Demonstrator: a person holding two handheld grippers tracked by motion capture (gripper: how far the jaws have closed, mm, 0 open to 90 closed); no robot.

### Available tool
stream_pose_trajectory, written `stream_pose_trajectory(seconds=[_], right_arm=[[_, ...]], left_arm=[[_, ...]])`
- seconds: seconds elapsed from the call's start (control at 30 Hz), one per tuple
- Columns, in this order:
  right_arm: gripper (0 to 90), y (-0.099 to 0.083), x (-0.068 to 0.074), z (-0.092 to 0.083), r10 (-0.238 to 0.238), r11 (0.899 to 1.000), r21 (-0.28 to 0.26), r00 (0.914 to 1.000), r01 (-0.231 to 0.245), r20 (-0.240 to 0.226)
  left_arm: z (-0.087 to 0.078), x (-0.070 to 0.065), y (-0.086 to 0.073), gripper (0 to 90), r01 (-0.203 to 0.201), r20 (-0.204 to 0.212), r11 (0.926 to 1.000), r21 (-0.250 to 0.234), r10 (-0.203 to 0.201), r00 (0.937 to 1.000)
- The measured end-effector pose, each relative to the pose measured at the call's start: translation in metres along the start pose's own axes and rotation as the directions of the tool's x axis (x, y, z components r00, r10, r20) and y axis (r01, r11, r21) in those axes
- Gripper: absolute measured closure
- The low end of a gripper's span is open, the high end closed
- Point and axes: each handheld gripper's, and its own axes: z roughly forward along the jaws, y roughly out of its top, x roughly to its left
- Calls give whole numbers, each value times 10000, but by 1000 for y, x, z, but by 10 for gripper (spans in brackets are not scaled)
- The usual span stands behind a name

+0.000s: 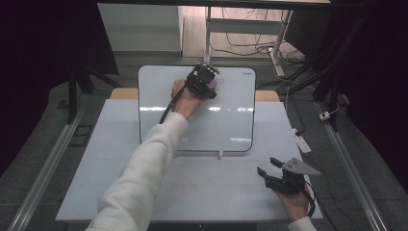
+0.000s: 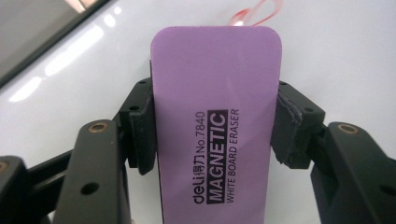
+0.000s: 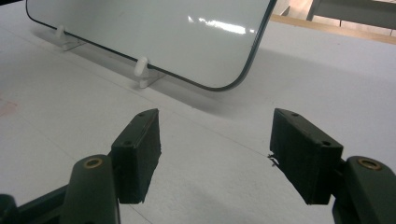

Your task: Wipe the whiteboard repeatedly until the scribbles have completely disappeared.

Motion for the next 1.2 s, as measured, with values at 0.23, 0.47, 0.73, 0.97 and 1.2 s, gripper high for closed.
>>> stream_pose_trajectory(seconds=[0.23, 0.47, 0.73, 0.97, 1.2], right_arm=[[333, 0, 0, 0, 14, 10000, 7, 10000, -14, -29], [333, 0, 0, -1, 20, 10000, -9, 10000, -20, -6], [333, 0, 0, -1, 15, 10000, -21, 10000, -15, 24], [333, 0, 0, -2, 40, 10000, -17, 10000, -40, 24], [333, 0, 0, -2, 36, 10000, -21, 10000, -35, 38]], left_arm=[[6, -22, 10, 411, -17, 109, 9997, -260, 20, 9999], [7, -28, 17, 412, 14, 295, 9991, -412, -2, 9996], [-3, 6, 12, 412, 548, -281, 9979, -354, -558, 9980], [5, -16, 19, 412, 12, 33, 9987, -503, -10, 10000], [14, -52, 27, 412, -913, 753, 9944, -525, 951, 9926]])
